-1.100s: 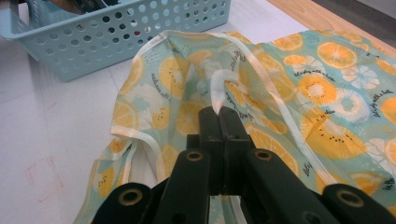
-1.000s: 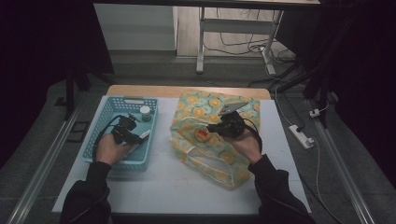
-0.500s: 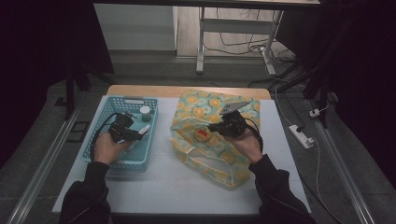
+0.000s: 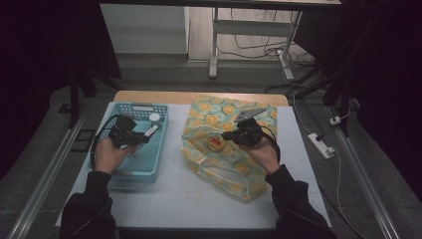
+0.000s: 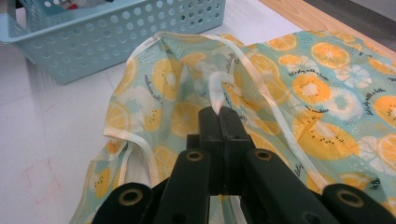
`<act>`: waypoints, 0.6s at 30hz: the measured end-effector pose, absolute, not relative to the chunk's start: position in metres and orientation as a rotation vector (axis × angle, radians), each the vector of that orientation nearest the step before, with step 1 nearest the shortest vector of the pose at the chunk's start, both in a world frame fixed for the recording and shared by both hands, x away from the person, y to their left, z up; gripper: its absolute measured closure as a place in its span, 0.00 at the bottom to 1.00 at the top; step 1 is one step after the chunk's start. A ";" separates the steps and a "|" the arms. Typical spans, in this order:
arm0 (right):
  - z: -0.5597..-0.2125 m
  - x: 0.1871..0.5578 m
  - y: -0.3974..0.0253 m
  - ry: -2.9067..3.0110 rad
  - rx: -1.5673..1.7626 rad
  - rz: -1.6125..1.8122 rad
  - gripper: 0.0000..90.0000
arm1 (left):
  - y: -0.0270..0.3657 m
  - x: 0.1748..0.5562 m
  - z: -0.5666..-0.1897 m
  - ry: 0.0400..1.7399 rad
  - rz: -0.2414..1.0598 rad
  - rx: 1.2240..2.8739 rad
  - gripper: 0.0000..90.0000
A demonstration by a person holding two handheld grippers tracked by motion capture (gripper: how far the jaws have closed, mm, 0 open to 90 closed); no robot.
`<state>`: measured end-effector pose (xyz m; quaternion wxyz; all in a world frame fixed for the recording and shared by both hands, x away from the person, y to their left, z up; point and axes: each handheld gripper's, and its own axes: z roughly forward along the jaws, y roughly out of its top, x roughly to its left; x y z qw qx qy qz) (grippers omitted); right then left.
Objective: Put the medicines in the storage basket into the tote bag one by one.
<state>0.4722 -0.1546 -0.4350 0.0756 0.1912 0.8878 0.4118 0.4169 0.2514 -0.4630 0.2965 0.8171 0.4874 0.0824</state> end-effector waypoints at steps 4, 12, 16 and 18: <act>-0.435 0.472 -0.155 2.660 0.578 1.237 1.00 | 0.251 0.416 -0.457 1.289 0.231 2.163 0.80; -0.433 0.472 -0.156 2.652 0.576 1.250 1.00 | 0.253 0.410 -0.443 1.273 0.232 2.142 0.80; -0.434 0.472 -0.156 2.653 0.576 1.248 1.00 | 0.251 0.407 -0.437 1.255 0.237 2.140 0.80; -0.434 0.472 -0.156 2.653 0.577 1.248 1.00 | 0.250 0.406 -0.435 1.245 0.236 2.143 0.80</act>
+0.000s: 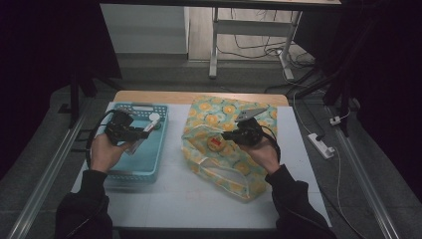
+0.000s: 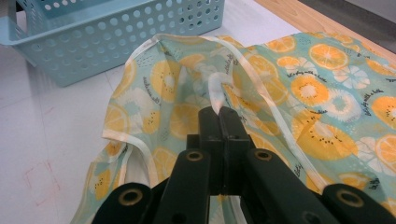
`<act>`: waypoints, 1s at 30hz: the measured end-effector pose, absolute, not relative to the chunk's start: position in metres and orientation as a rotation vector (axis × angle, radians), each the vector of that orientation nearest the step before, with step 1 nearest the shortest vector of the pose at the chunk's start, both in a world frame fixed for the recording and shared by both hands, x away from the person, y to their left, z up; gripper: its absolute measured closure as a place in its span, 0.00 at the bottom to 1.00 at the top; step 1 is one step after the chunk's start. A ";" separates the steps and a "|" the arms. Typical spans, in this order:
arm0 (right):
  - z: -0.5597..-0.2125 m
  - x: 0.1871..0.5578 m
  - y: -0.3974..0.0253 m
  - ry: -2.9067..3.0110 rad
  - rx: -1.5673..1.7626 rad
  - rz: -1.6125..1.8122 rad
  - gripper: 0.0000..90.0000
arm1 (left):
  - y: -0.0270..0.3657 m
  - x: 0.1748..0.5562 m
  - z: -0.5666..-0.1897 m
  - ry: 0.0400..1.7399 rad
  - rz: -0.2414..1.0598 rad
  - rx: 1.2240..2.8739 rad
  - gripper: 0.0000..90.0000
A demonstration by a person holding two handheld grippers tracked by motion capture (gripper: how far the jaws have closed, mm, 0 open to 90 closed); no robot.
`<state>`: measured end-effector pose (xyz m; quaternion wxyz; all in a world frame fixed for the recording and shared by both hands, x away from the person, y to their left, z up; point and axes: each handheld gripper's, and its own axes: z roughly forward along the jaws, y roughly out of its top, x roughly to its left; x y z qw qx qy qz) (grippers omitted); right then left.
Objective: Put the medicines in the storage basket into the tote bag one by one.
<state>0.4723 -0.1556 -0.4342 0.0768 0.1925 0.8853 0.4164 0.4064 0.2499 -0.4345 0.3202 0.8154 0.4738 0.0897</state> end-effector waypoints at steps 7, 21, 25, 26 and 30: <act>-0.433 0.472 -0.156 2.646 0.574 1.253 1.00 | 0.242 0.405 -0.426 1.210 0.232 2.144 0.80; -0.433 0.472 -0.155 2.643 0.579 1.260 1.00 | 0.216 0.396 -0.414 1.111 0.191 2.167 0.80; -0.434 0.473 -0.154 2.641 0.583 1.264 1.00 | 0.207 0.394 -0.414 1.081 0.171 2.176 0.80; -0.434 0.473 -0.154 2.640 0.585 1.264 1.00 | 0.203 0.394 -0.414 1.065 0.168 2.177 0.80; -0.434 0.474 -0.155 2.635 0.598 1.268 1.00 | 0.190 0.393 -0.416 1.023 0.144 2.190 0.80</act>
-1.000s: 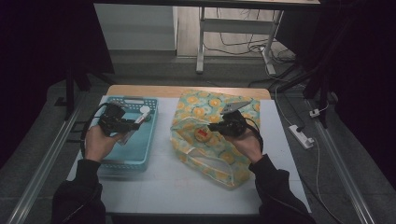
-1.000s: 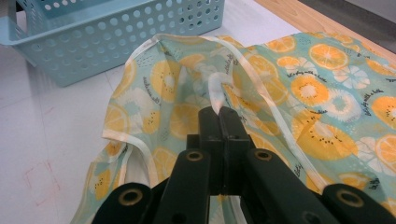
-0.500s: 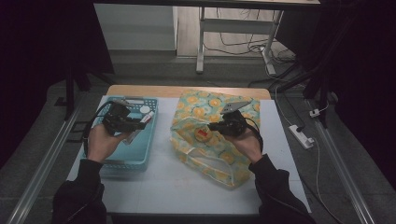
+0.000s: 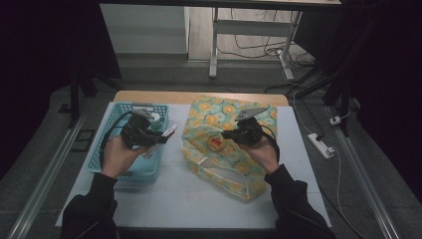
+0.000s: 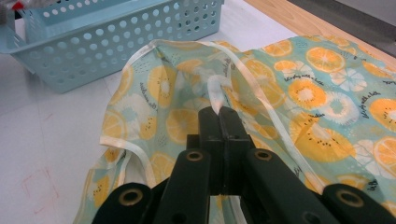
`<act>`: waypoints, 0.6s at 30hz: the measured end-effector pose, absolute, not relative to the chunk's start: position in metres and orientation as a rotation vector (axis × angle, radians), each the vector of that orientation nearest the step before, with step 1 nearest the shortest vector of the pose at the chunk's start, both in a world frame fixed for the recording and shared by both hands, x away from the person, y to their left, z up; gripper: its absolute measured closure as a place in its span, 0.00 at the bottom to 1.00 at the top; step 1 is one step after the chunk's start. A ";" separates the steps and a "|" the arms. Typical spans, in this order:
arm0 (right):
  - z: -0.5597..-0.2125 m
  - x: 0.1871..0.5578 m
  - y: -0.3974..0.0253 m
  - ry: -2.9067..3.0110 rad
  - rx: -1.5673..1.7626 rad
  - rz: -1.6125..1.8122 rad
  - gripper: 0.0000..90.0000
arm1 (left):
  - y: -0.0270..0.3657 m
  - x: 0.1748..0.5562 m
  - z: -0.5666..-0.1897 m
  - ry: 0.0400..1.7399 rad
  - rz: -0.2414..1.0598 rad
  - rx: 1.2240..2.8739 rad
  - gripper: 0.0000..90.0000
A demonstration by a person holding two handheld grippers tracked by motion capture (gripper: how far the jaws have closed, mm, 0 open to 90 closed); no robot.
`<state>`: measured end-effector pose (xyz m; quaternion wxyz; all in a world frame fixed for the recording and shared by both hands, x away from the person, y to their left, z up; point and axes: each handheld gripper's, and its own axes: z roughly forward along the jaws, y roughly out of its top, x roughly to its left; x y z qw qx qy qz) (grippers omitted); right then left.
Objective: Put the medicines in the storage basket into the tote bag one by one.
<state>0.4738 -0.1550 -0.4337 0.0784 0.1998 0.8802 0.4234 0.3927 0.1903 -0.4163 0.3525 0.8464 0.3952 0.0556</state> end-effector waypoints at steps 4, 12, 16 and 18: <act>-0.434 0.474 -0.154 2.633 0.594 1.267 1.00 | 0.177 0.394 -0.420 0.992 0.124 2.213 0.80; -0.433 0.473 -0.153 2.628 0.594 1.272 1.00 | 0.145 0.399 -0.427 0.922 0.091 2.262 0.80; -0.431 0.472 -0.153 2.623 0.594 1.283 1.00 | 0.130 0.404 -0.429 0.900 0.073 2.271 0.80; -0.430 0.472 -0.154 2.619 0.590 1.287 1.00 | 0.123 0.407 -0.431 0.894 0.066 2.279 0.80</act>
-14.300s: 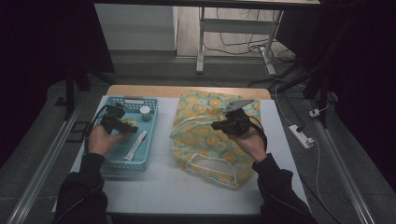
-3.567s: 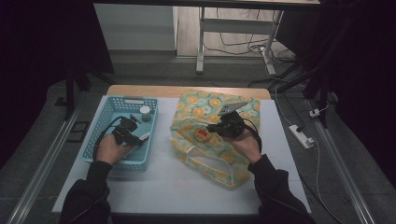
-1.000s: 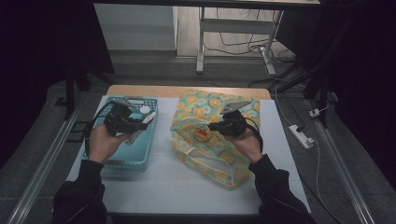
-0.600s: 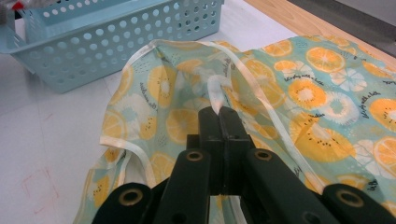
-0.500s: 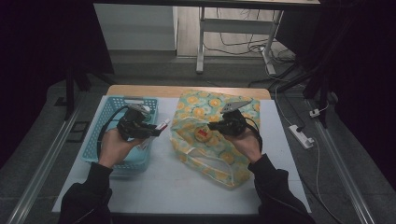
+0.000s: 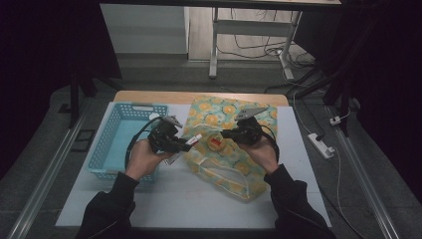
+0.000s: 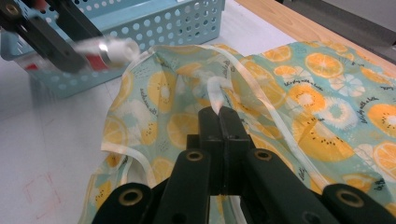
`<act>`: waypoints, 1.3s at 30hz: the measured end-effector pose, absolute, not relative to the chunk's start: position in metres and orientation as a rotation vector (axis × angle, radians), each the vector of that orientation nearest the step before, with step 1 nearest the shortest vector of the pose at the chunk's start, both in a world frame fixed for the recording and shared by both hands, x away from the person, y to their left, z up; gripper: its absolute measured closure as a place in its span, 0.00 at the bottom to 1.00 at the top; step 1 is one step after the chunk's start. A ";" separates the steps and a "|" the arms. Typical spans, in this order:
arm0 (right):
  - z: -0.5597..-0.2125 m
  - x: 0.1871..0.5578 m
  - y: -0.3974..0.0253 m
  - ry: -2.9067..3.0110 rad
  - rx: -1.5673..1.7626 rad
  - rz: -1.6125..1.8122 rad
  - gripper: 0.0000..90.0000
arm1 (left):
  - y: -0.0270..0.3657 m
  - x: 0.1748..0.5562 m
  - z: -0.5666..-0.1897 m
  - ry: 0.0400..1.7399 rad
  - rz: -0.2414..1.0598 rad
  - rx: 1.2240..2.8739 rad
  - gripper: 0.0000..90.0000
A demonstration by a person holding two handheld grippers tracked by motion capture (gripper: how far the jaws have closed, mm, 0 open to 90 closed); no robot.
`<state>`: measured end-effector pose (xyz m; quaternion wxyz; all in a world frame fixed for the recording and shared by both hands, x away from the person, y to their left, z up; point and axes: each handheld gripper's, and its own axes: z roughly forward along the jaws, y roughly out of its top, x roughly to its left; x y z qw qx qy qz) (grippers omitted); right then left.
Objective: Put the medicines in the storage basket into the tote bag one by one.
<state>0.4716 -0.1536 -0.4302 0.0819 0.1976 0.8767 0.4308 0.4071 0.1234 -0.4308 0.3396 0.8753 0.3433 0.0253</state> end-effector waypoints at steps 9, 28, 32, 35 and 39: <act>-0.428 0.470 -0.153 2.615 0.584 1.301 1.00 | 0.101 0.420 -0.443 0.893 0.040 2.306 0.80; -0.428 0.469 -0.152 2.614 0.575 1.312 1.00 | 0.065 0.444 -0.452 0.906 0.044 2.359 0.80; -0.429 0.470 -0.152 2.616 0.578 1.312 1.00 | 0.059 0.449 -0.455 0.916 0.059 2.367 0.80; -0.429 0.470 -0.152 2.617 0.578 1.314 1.00 | 0.055 0.454 -0.456 0.930 0.066 2.368 0.80; -0.429 0.469 -0.151 2.617 0.576 1.317 1.00 | 0.050 0.459 -0.456 0.941 0.056 2.353 0.80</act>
